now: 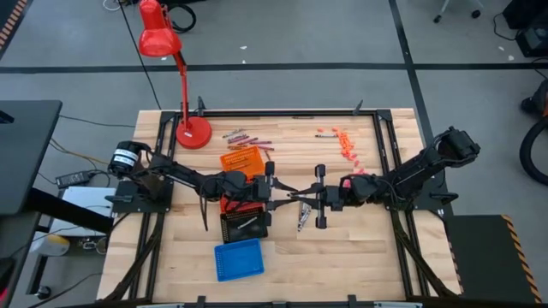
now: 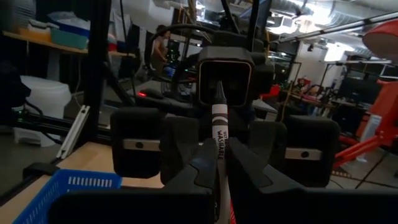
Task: Sort crayons
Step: Put the black crayon into the black basket
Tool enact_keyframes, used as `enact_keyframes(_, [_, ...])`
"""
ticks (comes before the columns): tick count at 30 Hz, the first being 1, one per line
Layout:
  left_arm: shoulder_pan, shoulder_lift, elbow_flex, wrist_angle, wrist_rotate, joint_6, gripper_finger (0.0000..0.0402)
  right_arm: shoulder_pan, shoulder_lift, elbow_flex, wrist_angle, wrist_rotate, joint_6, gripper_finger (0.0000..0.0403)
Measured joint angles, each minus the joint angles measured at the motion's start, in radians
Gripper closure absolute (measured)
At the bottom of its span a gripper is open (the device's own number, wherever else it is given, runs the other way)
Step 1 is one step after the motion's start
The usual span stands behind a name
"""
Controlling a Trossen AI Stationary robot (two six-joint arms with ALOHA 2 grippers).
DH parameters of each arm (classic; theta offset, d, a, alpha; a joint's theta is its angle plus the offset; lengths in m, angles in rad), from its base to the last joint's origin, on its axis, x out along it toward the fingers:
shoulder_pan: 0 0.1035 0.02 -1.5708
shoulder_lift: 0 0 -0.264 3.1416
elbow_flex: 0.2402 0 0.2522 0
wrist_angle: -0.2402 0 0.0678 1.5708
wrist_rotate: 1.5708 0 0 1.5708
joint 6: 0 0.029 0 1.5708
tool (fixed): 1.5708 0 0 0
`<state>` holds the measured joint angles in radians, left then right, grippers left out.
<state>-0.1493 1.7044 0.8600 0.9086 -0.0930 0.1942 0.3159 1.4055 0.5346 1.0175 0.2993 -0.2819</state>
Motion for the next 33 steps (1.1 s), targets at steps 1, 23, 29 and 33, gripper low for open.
enact_keyframes(1, [0.001,0.007,0.0,0.009,0.002,0.0,0.0262,-0.005,0.0,0.0,-0.002,-0.01,0.007,0.0374])
enact_keyframes(23, [0.022,0.082,0.043,-0.056,0.023,-0.009,0.037,-0.03,0.087,-0.001,0.041,0.006,0.052,0.0373])
enact_keyframes(29, [0.022,0.082,0.045,-0.075,0.016,-0.018,0.037,-0.006,0.087,0.0,0.045,0.082,0.043,0.0337])
enact_keyframes(33, [0.023,0.083,0.045,-0.08,0.016,-0.025,0.0367,0.016,0.085,0.0,0.04,0.168,0.043,0.0292])
